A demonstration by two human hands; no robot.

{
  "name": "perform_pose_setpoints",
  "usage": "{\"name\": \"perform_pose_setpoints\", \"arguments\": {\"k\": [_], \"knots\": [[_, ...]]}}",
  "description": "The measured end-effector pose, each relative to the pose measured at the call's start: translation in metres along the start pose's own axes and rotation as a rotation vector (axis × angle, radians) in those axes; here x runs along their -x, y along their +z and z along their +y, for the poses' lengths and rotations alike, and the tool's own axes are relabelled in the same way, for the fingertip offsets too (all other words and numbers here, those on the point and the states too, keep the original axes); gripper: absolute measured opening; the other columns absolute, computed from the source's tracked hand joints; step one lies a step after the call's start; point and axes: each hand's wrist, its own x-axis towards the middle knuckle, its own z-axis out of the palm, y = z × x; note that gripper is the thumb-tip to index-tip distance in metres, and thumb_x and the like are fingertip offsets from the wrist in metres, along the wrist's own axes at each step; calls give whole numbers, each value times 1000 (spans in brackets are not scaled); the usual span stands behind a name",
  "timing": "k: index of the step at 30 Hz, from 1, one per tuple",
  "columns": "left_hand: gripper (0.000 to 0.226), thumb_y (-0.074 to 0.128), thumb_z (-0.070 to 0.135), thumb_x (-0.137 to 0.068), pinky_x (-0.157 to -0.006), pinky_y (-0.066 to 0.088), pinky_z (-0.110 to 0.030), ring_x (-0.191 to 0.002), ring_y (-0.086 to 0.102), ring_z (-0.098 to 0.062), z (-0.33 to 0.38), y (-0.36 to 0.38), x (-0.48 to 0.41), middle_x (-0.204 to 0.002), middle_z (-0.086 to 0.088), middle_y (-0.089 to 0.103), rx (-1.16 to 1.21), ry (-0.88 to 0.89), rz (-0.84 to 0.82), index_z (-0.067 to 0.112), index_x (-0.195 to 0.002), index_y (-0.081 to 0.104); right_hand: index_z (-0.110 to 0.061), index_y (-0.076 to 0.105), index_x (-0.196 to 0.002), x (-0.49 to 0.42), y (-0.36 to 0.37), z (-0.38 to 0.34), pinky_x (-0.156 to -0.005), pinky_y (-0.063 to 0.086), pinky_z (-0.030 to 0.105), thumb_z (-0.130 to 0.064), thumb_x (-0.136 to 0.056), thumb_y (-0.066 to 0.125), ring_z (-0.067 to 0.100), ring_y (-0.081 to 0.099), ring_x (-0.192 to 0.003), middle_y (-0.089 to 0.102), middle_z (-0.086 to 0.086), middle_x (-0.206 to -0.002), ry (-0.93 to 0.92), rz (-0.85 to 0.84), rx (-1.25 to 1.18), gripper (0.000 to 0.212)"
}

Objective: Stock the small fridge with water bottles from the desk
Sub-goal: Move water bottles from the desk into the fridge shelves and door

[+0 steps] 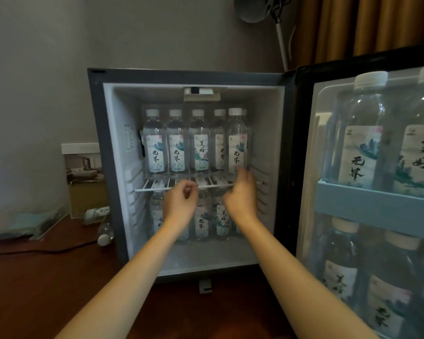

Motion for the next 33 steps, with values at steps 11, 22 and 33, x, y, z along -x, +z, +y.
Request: {"name": "perform_pose_setpoints", "arguments": {"k": [11, 22, 33], "knots": [[29, 53, 1, -90, -54, 54, -26, -52, 61, -4, -112, -125, 82, -61, 4, 63, -56, -135, 173, 26, -78, 59, -9, 68, -102, 88, 77, -42, -87, 50, 35, -2, -84, 45, 29, 62, -100, 68, 14, -105, -141, -547, -67, 30], [17, 55, 9, -88, -74, 54, -44, -76, 65, -25, -207, -174, 49, -81, 4, 61, -153, -517, 85, 20, -100, 54, -14, 49, -131, 145, 196, -77, -84, 46, 31, -8, -92, 39, 30, 59, -108, 61, 14, -122, -38, -963, -100, 41], [17, 45, 13, -96, -77, 53, -39, -76, 62, -13, -281, -187, -10, -91, 4, 55, 54, -627, 265, 18, -111, 51, -9, 19, -143, 133, 329, -91, -100, 39, 40, -9, -93, 45, 36, 42, -127, 34, 19, -140, 252, -769, 7, 57]]}}
